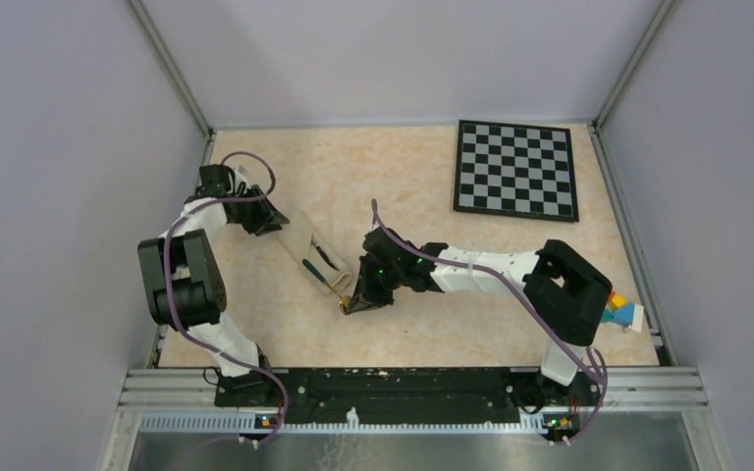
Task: Fold the napkin into a case and place the utensils inside
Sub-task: Insert the spoon into the folded napkin.
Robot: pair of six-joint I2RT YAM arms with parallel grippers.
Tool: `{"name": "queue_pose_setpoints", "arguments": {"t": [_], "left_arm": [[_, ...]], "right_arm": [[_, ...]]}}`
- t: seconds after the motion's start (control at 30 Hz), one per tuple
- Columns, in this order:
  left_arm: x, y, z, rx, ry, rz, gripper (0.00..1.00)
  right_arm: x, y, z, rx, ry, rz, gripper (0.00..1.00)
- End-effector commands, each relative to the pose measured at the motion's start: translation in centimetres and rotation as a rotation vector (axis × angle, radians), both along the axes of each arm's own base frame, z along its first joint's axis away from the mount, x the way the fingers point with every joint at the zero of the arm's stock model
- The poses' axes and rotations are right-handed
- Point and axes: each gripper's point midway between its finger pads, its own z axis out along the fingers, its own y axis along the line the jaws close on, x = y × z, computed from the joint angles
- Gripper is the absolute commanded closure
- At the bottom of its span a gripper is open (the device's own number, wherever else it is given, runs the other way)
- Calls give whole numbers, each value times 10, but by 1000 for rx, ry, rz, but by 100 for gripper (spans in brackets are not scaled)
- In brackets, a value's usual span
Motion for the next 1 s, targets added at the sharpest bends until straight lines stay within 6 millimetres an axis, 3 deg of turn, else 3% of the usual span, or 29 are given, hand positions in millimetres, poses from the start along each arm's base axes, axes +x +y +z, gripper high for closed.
{"name": "queue_pose_setpoints", "arguments": {"t": [0.0, 0.2, 0.37, 0.5, 0.97], "left_arm": [[34, 9, 25, 43, -129, -44, 65], [46, 9, 15, 20, -112, -54, 74], [45, 13, -5, 33, -61, -45, 79], [46, 13, -16, 39, -57, -50, 88], [31, 23, -56, 84, 58, -14, 95]], "right_arm": [[7, 16, 15, 50, 50, 16, 100], [19, 17, 11, -5, 77, -3, 100], [25, 11, 4, -33, 98, -30, 100], [30, 11, 0, -52, 102, -40, 100], [56, 25, 2, -57, 76, -73, 100]]}}
